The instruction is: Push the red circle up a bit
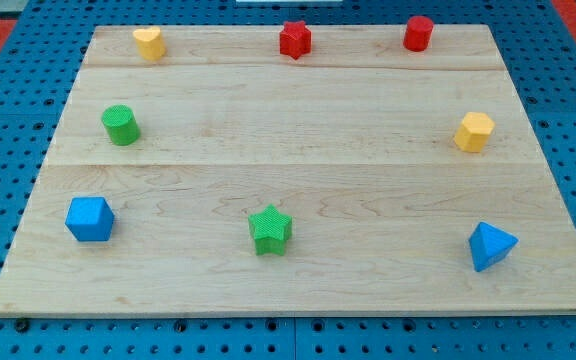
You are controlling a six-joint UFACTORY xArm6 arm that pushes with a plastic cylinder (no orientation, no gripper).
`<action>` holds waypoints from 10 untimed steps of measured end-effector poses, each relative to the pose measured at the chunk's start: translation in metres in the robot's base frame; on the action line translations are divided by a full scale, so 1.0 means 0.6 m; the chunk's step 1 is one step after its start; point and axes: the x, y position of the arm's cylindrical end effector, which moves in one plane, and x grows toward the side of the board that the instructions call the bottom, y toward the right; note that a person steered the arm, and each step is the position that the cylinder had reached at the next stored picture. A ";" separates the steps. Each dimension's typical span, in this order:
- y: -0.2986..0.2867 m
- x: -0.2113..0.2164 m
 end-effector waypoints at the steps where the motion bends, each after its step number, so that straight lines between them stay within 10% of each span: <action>1: 0.000 0.001; 5: -0.244 -0.102; 7: -0.359 0.031; 10: -0.203 0.029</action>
